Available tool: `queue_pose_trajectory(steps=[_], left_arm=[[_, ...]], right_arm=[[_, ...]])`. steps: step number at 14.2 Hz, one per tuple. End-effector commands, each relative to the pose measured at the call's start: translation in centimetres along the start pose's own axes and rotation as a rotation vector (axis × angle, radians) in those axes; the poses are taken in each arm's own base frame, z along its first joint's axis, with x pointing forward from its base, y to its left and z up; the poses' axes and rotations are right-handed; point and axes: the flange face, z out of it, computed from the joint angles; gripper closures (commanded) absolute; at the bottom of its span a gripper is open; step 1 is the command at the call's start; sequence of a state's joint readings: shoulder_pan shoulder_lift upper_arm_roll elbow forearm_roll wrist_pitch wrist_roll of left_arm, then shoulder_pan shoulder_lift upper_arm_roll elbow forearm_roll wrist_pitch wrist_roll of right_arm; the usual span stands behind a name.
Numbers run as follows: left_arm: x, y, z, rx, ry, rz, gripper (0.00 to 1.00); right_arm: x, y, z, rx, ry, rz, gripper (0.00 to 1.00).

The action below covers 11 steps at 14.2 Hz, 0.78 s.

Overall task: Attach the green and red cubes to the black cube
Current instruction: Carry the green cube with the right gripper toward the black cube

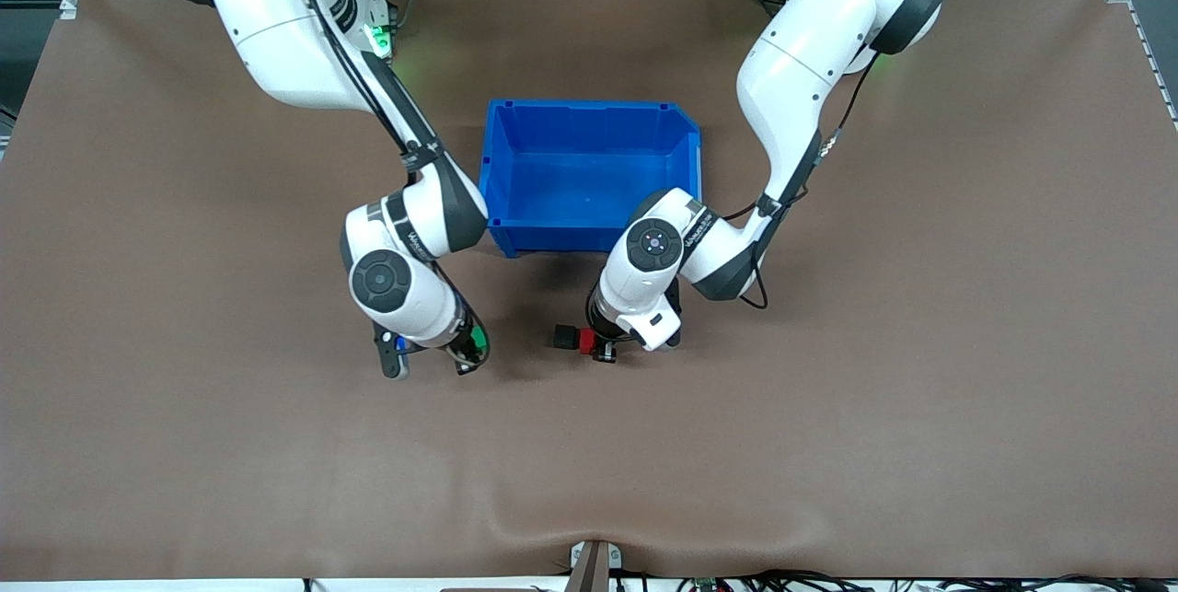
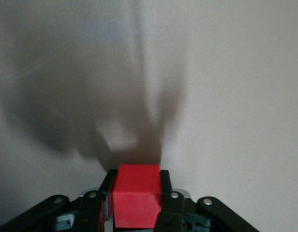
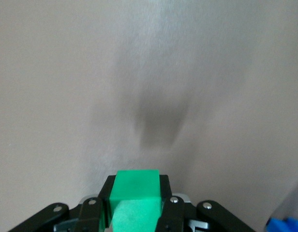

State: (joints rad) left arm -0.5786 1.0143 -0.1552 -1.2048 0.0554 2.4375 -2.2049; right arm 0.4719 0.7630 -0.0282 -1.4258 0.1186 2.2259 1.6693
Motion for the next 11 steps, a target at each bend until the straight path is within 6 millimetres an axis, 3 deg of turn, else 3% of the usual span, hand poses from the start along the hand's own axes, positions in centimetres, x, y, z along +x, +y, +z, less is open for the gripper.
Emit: queue_pose_trajectory(steps=[1, 6, 11], left_arm=[[-0.9, 0.2, 0.4, -0.017, -0.022, -0.043, 1.0], [-1.2, -0.1, 0.9, -0.027, -0.023, -0.05, 1.0], [-0.9, -0.8, 0.8, 0.048, 0.033, -0.062, 1.0]], right_arm=[[-0.8, -0.6, -0.2, 0.003, -0.008, 0.06, 1.0], [-2.4, -0.4, 0.1, 0.003, -0.012, 0.104, 1.0], [-5.7, -0.5, 2.0, 0.003, -0.012, 0.223, 1.0]])
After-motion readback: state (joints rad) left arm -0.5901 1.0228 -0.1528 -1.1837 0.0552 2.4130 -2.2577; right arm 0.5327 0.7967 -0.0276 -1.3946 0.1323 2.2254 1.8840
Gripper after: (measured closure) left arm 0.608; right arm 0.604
